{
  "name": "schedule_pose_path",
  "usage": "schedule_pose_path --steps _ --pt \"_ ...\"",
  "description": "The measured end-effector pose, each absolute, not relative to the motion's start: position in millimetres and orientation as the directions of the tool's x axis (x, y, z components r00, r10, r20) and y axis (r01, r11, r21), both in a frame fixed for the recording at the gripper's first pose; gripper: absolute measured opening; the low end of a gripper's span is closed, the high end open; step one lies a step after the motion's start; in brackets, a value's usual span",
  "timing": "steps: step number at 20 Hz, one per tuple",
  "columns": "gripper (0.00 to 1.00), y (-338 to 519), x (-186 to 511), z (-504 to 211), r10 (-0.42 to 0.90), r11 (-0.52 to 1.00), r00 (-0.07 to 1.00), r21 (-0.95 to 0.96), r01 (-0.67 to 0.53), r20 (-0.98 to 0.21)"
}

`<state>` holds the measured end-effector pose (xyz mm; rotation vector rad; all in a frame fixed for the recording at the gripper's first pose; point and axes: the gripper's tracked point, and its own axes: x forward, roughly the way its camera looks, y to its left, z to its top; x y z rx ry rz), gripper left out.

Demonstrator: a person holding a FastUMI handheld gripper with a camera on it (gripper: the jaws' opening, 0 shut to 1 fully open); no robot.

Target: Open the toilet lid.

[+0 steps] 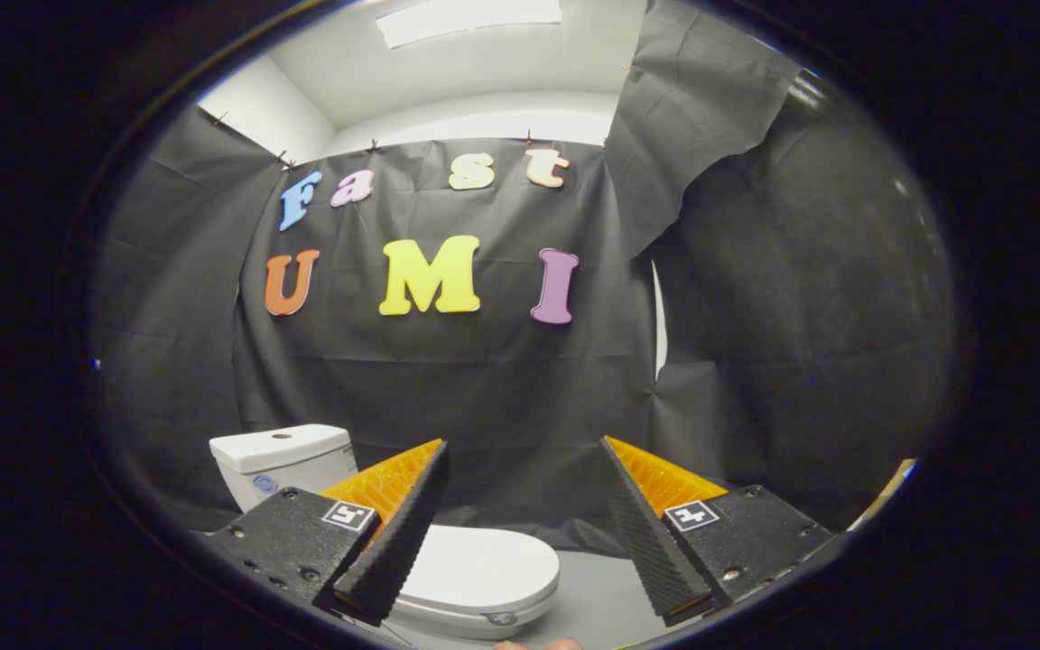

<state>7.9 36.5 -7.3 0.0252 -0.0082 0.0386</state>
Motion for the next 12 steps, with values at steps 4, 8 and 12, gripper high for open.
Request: schedule_pose_path --steps 4,8,12 --pt "1.0 53.2 12.8 -24.3 0.082 0.995 0.995 0.062 -0.078 -0.049" --pt "1.0 54.9 18.0 -54.9 0.085 0.989 0.989 0.131 -0.068 -0.122" --pt "1.0 59.1 16.3 -94.8 0.107 0.977 0.971 0.205 -0.062 -0.216"
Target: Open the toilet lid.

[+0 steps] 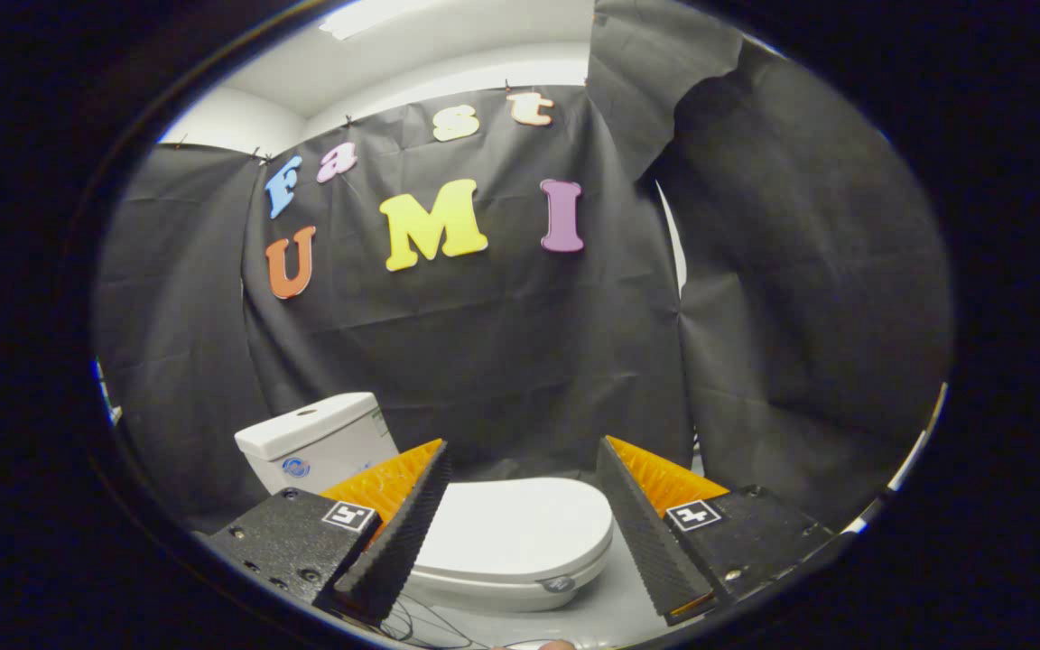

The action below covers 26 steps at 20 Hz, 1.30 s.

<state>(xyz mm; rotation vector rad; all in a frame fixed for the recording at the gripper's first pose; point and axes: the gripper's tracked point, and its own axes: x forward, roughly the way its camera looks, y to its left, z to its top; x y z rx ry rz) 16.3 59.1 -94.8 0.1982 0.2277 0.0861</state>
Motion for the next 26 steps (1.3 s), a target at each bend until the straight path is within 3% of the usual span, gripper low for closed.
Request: schedule_pose_path --steps 15,26 --pt "1.0 77.4 23.6 -236.8 0.235 0.874 0.83 0.484 0.048 -0.506" --pt "1.0 84.0 31.1 -328.6 0.336 0.75 0.722 0.635 0.184 -0.605"
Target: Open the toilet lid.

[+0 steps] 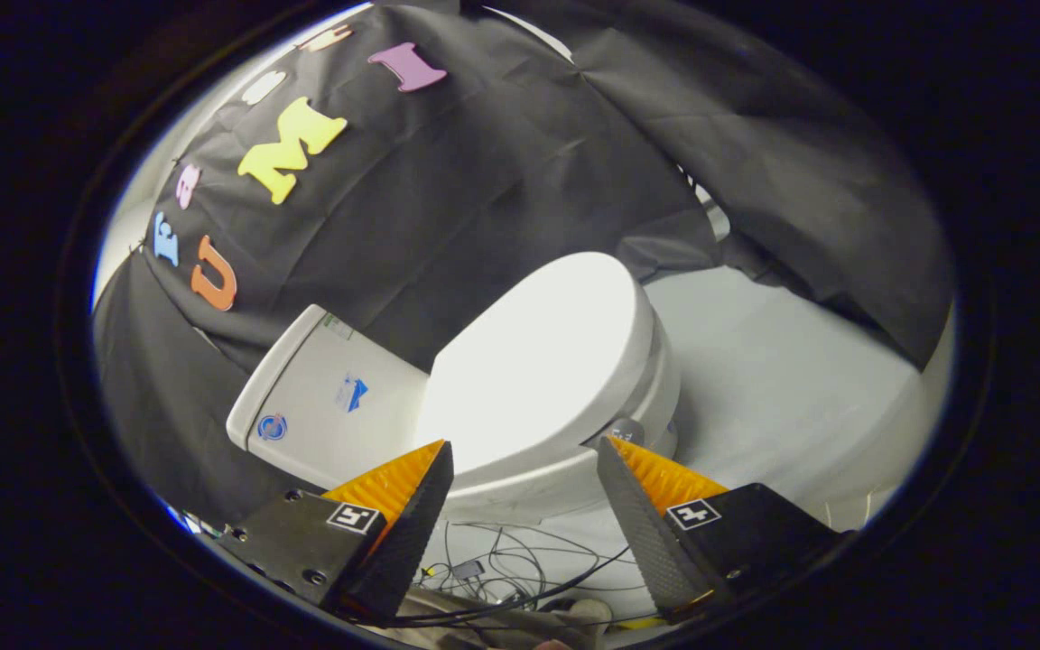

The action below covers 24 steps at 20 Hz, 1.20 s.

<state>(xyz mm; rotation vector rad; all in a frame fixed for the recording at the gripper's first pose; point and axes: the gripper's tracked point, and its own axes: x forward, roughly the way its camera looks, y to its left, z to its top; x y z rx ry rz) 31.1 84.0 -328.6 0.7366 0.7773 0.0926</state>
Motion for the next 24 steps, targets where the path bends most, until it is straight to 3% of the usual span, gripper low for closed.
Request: schedule_pose_path --steps 9,24 --pt "1.0 91.7 34.6 -348.9 0.459 0.596 0.667 0.76 0.259 -0.587" --pt "0.99 54.2 57.2 -414.9 0.366 0.592 0.607 0.679 0.434 -0.706"
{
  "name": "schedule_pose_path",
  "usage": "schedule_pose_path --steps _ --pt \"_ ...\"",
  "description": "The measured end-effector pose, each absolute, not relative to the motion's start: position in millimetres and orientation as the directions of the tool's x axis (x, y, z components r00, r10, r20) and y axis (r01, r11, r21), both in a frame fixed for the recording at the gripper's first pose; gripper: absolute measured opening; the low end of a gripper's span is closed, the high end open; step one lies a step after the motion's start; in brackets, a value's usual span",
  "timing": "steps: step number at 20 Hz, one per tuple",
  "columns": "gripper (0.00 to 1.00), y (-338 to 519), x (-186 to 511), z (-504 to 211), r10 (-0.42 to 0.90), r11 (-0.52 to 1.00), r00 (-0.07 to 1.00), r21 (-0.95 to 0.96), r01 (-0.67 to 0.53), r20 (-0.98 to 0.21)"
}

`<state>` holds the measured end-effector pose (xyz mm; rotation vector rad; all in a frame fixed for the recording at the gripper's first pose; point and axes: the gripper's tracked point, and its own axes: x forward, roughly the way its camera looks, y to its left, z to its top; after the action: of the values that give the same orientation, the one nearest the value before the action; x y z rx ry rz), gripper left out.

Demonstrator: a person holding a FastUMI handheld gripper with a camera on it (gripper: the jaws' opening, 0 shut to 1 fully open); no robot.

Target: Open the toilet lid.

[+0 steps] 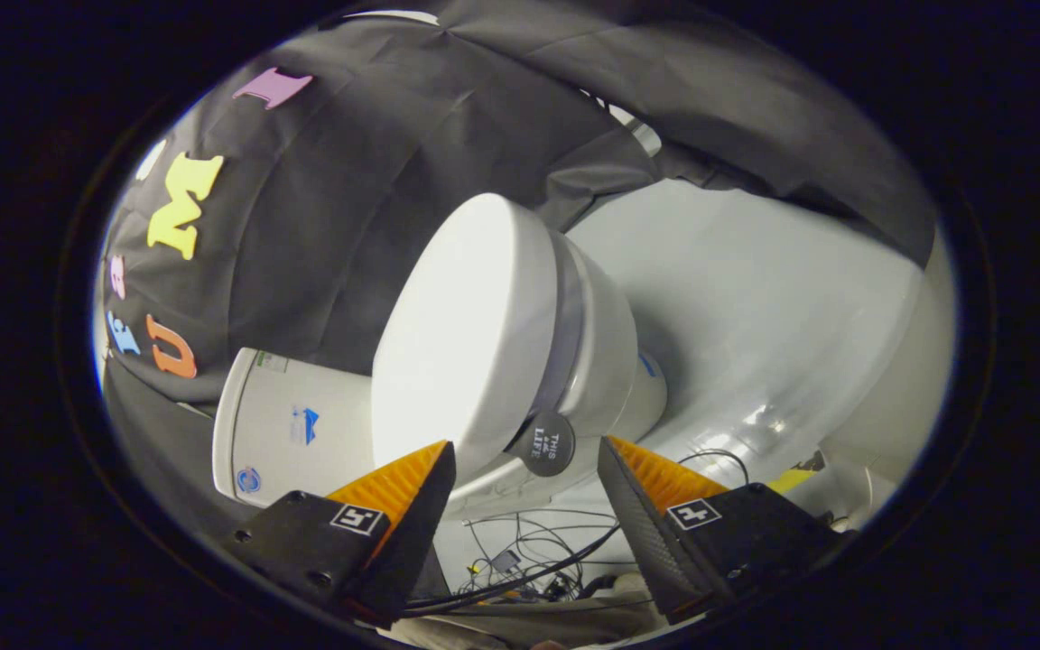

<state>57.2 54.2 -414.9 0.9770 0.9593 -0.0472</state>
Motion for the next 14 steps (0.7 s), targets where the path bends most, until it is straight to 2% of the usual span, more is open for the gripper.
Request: schedule_pose_path --steps 4,6,14 --pt "0.97 56.2 60.1 -423.3 0.378 0.563 0.602 0.691 0.454 -0.703" --pt "0.92 57.4 61.7 -422.5 0.387 0.56 0.606 0.699 0.445 -0.695" --pt "0.65 62.2 73.7 -423.9 0.439 0.478 0.616 0.751 0.456 -0.654"
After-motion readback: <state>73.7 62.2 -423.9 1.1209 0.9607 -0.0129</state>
